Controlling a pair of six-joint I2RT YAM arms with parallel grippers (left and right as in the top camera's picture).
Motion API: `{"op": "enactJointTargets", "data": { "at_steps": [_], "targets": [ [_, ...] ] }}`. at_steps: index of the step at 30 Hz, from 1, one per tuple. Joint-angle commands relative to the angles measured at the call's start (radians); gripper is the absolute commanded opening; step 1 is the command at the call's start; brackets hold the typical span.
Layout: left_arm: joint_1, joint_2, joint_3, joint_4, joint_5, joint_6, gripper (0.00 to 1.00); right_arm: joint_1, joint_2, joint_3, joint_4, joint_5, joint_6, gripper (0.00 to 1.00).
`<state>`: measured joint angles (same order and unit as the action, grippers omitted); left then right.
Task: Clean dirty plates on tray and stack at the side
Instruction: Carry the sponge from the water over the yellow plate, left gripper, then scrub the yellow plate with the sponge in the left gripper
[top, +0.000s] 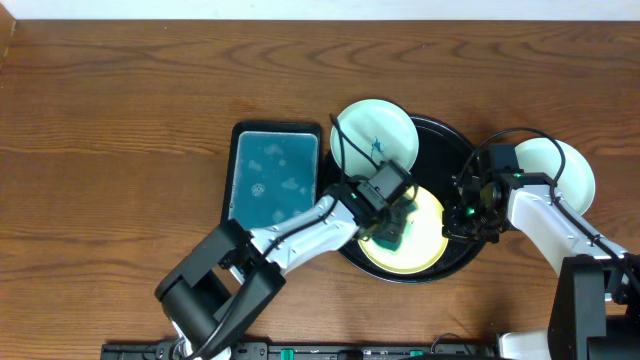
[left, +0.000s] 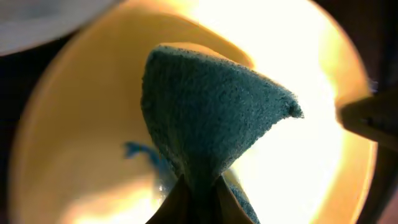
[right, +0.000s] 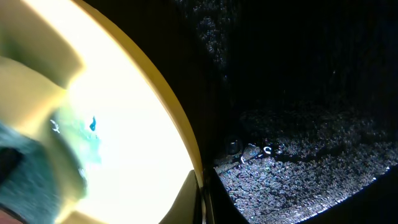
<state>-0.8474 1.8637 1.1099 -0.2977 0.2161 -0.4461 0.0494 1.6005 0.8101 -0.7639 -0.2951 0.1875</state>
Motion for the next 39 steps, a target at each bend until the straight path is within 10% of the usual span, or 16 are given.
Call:
{"op": "enactJointTargets", "data": {
  "at_steps": [1,25,39],
  "targets": [
    [0.056,-0.023,-0.015,-0.042,-0.098,0.003,0.08,0.011,-0.003,-0.002,-0.007,0.018,0.018,0.01],
    [-0.047,-0.006,-0.014,0.335,-0.014,-0.049,0.08,0.011,-0.003,-0.002,-0.014,0.018,0.018,0.01],
    [-0.031,-0.005,-0.014,0.045,-0.185,0.069,0.07,0.011,-0.003,-0.002,-0.019,0.018,0.017,0.01]
  ]
}}
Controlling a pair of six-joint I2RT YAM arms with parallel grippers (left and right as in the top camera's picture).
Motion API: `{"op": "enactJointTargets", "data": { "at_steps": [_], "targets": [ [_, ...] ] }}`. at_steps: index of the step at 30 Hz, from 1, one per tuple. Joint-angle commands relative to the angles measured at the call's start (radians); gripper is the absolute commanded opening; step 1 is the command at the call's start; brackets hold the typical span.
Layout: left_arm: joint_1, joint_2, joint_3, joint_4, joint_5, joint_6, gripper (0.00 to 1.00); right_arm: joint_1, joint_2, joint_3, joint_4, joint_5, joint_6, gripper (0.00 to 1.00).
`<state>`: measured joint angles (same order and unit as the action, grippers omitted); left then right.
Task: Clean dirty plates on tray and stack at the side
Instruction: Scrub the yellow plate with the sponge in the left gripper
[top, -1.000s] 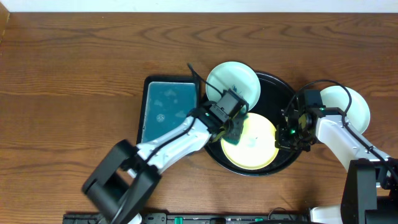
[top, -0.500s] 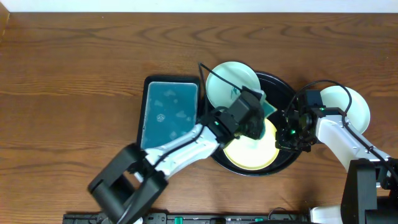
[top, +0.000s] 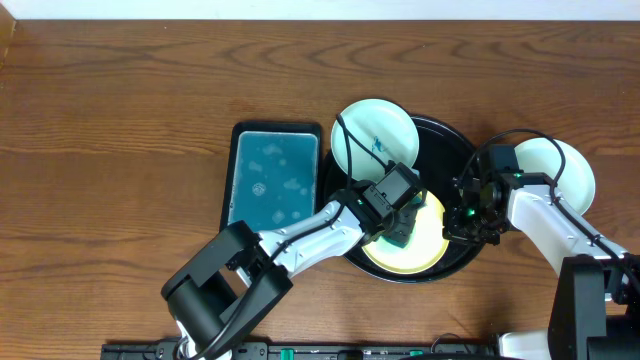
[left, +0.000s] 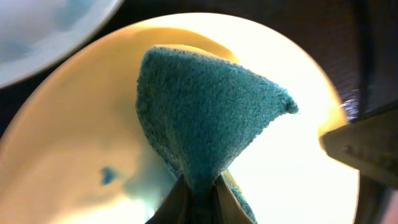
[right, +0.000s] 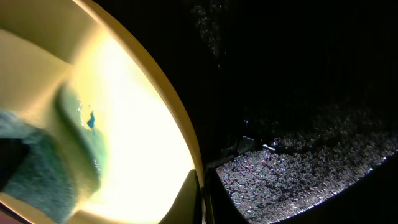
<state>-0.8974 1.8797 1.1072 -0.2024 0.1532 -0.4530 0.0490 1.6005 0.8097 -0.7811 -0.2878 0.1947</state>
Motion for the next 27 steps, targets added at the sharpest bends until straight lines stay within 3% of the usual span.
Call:
{"op": "enactJointTargets", "data": {
  "at_steps": [1,9,18,27],
  "targets": [
    [0.025,-0.039,-0.012,-0.047,-0.122,0.101,0.07,0.011,-0.003,-0.001,-0.003,0.011,0.010,0.01],
    [0.055,-0.141,-0.012,0.095,-0.146,0.141,0.07,0.011,-0.003,-0.001,-0.005,0.011,0.006,0.01],
    [0.020,-0.026,-0.012,0.253,0.004,0.032,0.08,0.011,-0.003,-0.001,-0.008,0.011,0.006,0.01],
    [-0.014,0.056,-0.012,0.303,0.038,0.029,0.08,0.011,-0.003,-0.001,-0.008,0.011,0.006,0.01]
  ]
}}
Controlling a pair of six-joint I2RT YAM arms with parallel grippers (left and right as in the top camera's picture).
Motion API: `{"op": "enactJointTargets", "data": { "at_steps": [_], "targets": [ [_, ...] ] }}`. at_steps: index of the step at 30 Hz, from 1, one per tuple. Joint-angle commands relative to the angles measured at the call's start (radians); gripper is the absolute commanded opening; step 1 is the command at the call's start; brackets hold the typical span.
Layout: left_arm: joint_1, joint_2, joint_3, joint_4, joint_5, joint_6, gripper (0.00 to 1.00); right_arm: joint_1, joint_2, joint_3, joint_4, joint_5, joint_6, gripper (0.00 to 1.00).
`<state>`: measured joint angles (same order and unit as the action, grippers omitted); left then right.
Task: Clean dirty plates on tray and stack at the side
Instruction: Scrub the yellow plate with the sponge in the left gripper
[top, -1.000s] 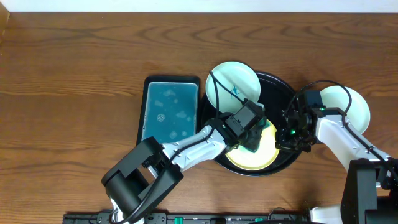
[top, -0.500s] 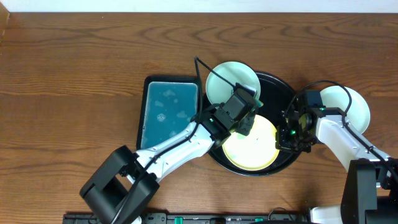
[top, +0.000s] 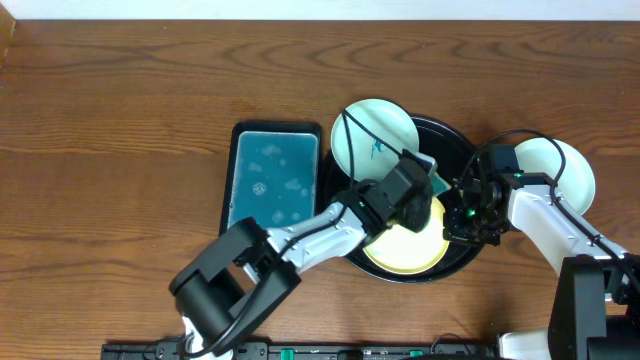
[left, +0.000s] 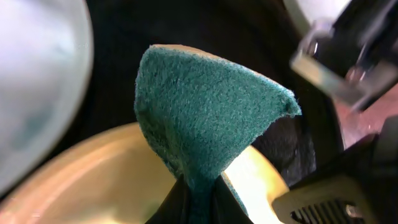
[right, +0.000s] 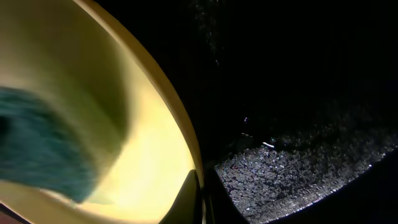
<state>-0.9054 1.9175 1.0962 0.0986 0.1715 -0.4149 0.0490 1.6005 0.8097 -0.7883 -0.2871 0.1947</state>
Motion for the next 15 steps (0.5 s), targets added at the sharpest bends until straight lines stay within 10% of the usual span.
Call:
{"op": "enactJointTargets", "data": {
  "at_steps": [1,15],
  "targets": [
    [-0.006,0.024,-0.001,-0.009,0.019,-0.009,0.07,0.011,-0.003,-0.001,-0.001,0.010,0.006,0.01],
    [0.048,-0.148,-0.001,-0.207,-0.217,0.133,0.07,0.011,-0.003,-0.001,-0.001,0.011,0.006,0.01]
  ]
}}
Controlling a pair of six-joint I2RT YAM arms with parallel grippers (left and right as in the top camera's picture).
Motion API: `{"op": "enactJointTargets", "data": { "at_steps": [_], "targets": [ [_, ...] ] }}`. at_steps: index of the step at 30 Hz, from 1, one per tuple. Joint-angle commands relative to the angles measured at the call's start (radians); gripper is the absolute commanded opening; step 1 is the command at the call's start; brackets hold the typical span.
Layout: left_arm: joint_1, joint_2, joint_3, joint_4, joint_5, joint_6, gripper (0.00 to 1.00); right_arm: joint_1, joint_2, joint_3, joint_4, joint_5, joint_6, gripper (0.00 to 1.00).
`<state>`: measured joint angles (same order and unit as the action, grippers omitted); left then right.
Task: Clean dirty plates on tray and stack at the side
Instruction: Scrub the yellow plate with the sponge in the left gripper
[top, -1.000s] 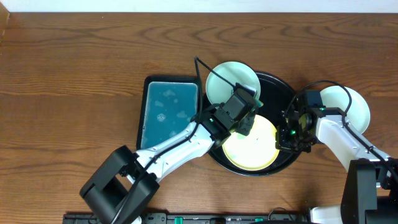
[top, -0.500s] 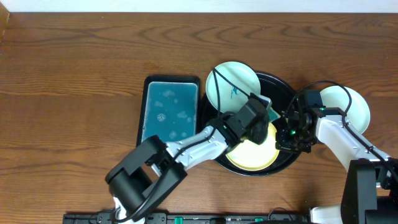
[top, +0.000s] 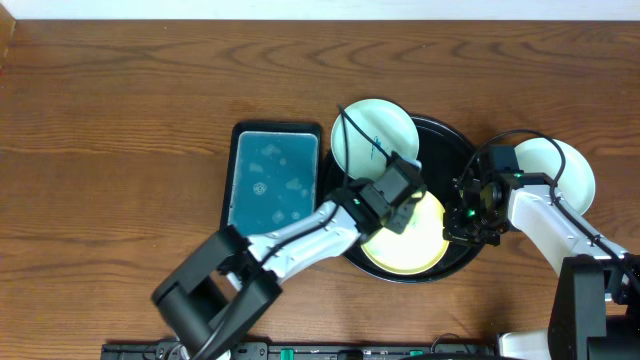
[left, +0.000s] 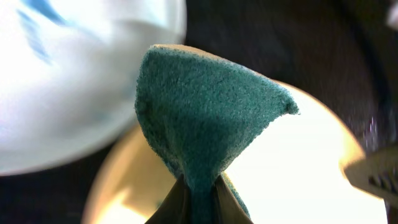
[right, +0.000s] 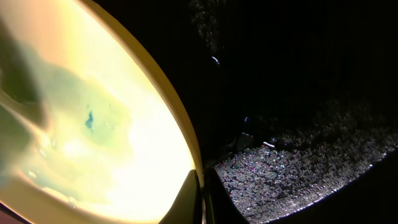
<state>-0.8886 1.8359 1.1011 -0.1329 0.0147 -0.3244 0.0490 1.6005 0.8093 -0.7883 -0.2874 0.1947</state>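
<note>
A yellow plate (top: 412, 245) lies in the round black tray (top: 462, 150), with a small blue stain (right: 89, 119) on its wet surface. My right gripper (right: 202, 186) is shut on the yellow plate's rim. My left gripper (left: 200, 198) is shut on a teal sponge (left: 205, 118), held over the plate's upper left part. A pale green plate (top: 365, 130) with blue marks leans on the tray's upper left edge. A second pale plate (top: 570, 165) sits on the table right of the tray.
A dark rectangular tray of blue soapy water (top: 272, 180) lies left of the round tray. My left arm (top: 290, 235) crosses between them. The wooden table (top: 130, 110) stretches left and back.
My left gripper with the sponge has moved from the plate's upper right edge to its upper left part, near the pale green plate. My right gripper still holds the rim.
The sponge was on the yellow plate's lower left with a blue smear beside it. Then it sat nearer the middle, then at the far right edge over the black tray, and now at the upper left. A small blue spot is still on the plate. My right gripper held the rim throughout.
</note>
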Motion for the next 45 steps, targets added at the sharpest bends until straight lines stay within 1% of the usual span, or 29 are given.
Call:
{"op": "enactJointTargets", "data": {
  "at_steps": [1,3,6,10,13,16,21,27,30,33,37,45],
  "targets": [
    [0.033,-0.066,-0.006,0.030,-0.058,0.040,0.08,0.011,-0.003,-0.001,-0.001,0.011,0.006,0.01],
    [0.032,-0.060,-0.006,0.044,-0.030,0.032,0.07,0.011,-0.003,-0.001,-0.001,0.011,0.006,0.01],
    [0.024,-0.033,-0.006,0.100,0.069,0.018,0.08,0.011,-0.003,-0.001,-0.001,0.011,0.006,0.01],
    [0.011,0.016,-0.006,0.193,0.073,-0.035,0.08,0.011,-0.003,-0.001,-0.002,0.010,0.006,0.01],
    [0.001,0.057,-0.006,0.250,0.093,-0.045,0.08,0.011,-0.003,-0.001,-0.006,0.011,0.006,0.01],
    [-0.006,0.093,-0.006,0.273,0.098,-0.044,0.08,0.011,-0.003,-0.001,-0.010,0.011,0.006,0.01],
    [-0.006,0.140,-0.006,0.228,0.098,-0.043,0.07,0.011,-0.003,-0.001,-0.008,0.011,0.006,0.01],
    [-0.004,0.127,-0.006,0.041,0.097,-0.023,0.07,0.011,-0.003,-0.001,-0.009,0.011,0.006,0.01],
    [-0.003,0.092,-0.006,-0.016,0.070,-0.016,0.07,0.011,-0.003,-0.001,-0.009,0.015,0.006,0.01],
    [0.007,0.029,-0.006,-0.018,0.059,0.000,0.07,0.011,-0.003,-0.001,-0.010,0.026,0.006,0.01],
    [0.025,-0.042,-0.006,0.019,0.052,0.002,0.07,0.011,-0.003,-0.001,-0.012,0.026,0.006,0.01],
    [0.028,-0.007,-0.006,0.038,0.053,0.002,0.08,0.011,-0.003,-0.001,-0.011,0.026,0.006,0.01]
  ]
}}
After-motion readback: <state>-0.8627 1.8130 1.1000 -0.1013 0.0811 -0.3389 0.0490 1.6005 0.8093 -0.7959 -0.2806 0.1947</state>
